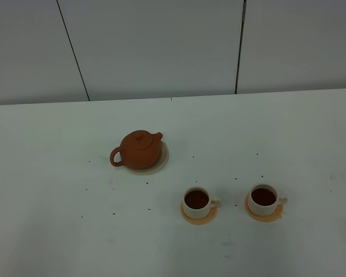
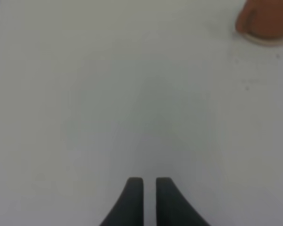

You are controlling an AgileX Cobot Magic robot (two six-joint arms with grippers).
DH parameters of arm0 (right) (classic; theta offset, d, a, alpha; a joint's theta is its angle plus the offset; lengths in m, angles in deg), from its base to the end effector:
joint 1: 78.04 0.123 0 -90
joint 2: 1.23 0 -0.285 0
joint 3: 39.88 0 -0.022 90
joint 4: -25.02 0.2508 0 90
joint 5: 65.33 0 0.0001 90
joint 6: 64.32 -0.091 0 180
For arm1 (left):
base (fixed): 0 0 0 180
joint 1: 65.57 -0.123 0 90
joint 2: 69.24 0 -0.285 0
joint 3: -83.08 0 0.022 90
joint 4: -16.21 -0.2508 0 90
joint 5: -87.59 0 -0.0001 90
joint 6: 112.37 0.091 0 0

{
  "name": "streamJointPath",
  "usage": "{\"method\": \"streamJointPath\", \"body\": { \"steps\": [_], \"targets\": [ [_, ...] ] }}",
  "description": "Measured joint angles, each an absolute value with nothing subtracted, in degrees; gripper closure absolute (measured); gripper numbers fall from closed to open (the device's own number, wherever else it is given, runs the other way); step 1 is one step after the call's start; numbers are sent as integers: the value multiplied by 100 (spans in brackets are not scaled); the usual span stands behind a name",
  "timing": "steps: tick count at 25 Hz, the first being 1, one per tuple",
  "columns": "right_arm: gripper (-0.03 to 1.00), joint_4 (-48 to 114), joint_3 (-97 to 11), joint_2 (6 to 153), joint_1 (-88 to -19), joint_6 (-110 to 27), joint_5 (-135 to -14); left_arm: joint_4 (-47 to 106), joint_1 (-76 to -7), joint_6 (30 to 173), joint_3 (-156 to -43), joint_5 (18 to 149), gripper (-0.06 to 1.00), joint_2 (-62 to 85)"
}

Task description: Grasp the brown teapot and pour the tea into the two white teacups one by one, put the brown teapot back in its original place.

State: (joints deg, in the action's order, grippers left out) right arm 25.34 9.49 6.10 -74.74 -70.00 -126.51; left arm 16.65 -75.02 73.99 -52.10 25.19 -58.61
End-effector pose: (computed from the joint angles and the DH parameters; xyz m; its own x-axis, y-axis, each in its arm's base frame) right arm -0.0048 0.0002 0.2728 -0.4707 0.0747 -0.8791 -0.0141 0.9956 0.0921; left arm -0.0054 -0.0015 0.2933 -0.4751 0.0296 -0.8794 -0.1079 0.9899 0.0917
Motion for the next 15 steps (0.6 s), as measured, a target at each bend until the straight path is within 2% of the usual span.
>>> {"method": "streamJointPath", "body": {
  "steps": [11,15],
  "targets": [
    [73,2534,949,610,-7474,-7000,-12651,1673,-7502,7359,-4969,2965,82,-5861],
    [73,2534,949,610,-7474,-7000,-12651,1655,-7222,7257,-4865,2805,81,-5867]
  ]
}}
